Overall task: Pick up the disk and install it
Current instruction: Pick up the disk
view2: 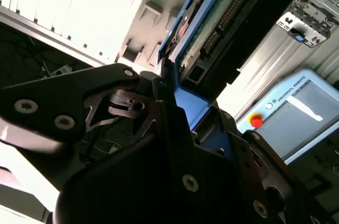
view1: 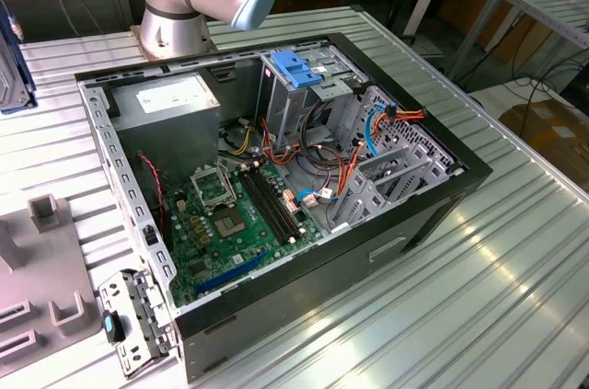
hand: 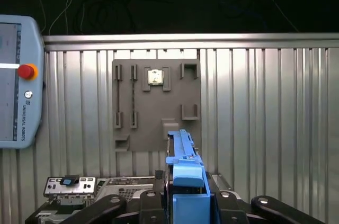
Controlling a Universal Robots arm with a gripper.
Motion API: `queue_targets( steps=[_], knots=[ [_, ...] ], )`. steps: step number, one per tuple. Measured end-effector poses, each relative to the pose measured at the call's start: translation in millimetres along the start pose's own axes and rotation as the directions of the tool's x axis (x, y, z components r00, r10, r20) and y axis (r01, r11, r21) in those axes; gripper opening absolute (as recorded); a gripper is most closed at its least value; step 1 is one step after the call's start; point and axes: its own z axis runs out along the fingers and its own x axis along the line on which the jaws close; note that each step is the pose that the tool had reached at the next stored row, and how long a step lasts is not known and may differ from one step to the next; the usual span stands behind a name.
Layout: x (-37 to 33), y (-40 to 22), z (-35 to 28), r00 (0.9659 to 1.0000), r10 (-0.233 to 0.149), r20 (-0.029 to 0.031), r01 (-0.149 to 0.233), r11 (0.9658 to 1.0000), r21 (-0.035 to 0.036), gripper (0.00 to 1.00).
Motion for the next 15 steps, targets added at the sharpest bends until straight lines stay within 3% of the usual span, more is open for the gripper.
queue_targets(
  steps=[15],
  knots=[
    [4.0, -18.2, 0.9, 1.0000, 0.000, -0.0001, 0.000, 1.0000, -0.0001, 0.37]
  ],
)
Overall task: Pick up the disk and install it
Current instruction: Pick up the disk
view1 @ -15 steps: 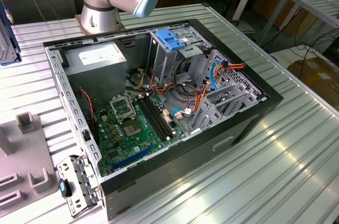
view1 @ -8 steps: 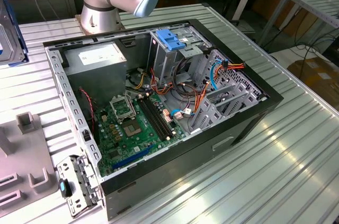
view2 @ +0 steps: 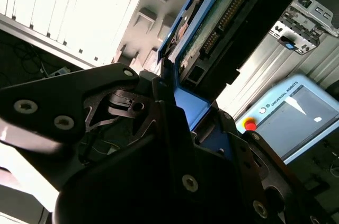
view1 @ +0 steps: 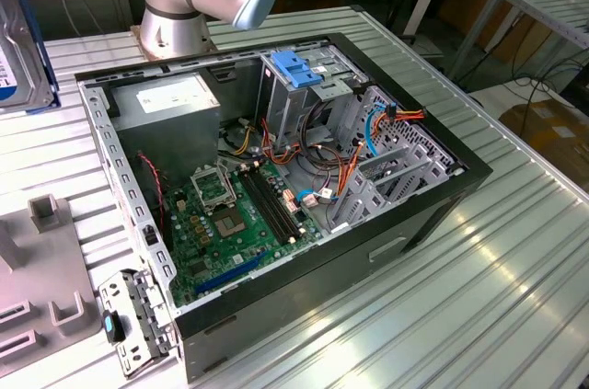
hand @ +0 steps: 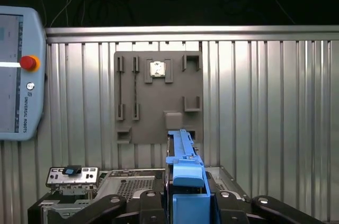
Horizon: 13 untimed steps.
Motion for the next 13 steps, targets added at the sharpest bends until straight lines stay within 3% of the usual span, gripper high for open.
queue_targets(
  steps=[13],
  knots=[
    [3.3, -15.2, 0.5, 1.0000, 0.000, 0.0001, 0.000, 1.0000, 0.0000, 0.37]
  ],
)
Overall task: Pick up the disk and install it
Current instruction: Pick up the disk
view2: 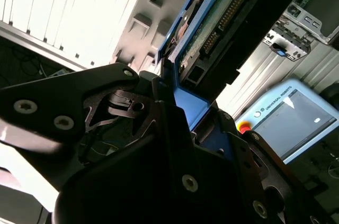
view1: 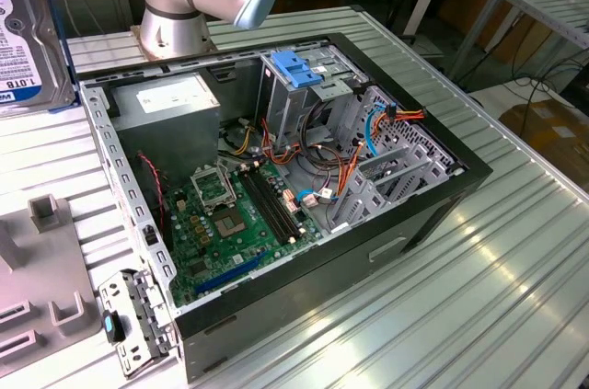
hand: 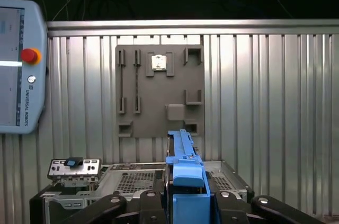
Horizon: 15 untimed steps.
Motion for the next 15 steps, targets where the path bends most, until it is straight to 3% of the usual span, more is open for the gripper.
queue_targets(
  steps=[15],
  knots=[
    [2.8, -13.9, 0.4, 1.0000, 0.000, -0.0001, 0.000, 1.0000, 0.0000, 0.37]
  ],
)
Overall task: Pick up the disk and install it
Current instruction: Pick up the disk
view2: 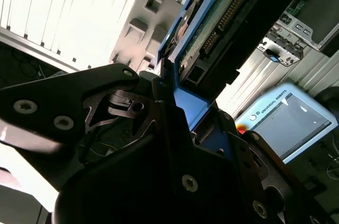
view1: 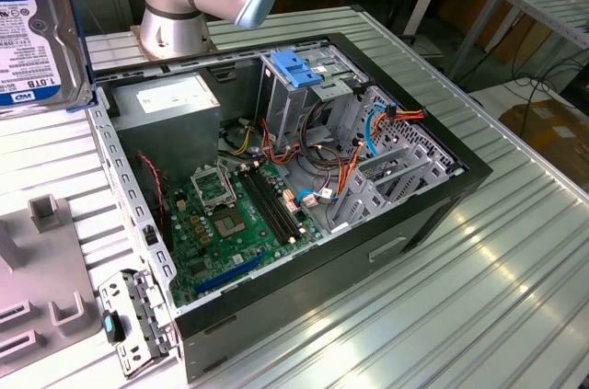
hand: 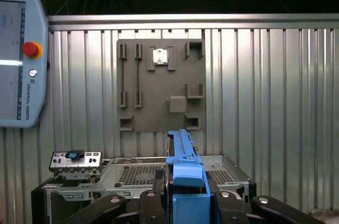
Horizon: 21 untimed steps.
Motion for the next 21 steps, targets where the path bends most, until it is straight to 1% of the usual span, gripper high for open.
queue_targets(
  steps=[1, 2, 5, 11, 13, 21],
  knots=[
    [0.2, -1.6, 0.1, 1.0000, 0.000, 0.0000, 0.000, 1.0000, 0.0001, 0.37],
    [0.3, -4.6, 0.1, 1.0000, 0.000, 0.0000, 0.000, 1.0000, 0.0000, 0.37],
    [1.2, -9.1, 0.3, 1.0000, 0.000, 0.0000, 0.000, 1.0000, 0.0000, 0.37],
    [5.2, -13.5, 0.7, 1.0000, 0.001, 0.0001, -0.001, 1.0000, 0.0001, 0.37],
    [8.1, -16.9, 1.0, 1.0000, 0.001, 0.0000, -0.001, 1.0000, 0.0000, 0.37],
    [10.3, -25.0, 1.6, 1.0000, 0.002, 0.0000, -0.002, 1.0000, 0.0000, 0.37]
  ],
)
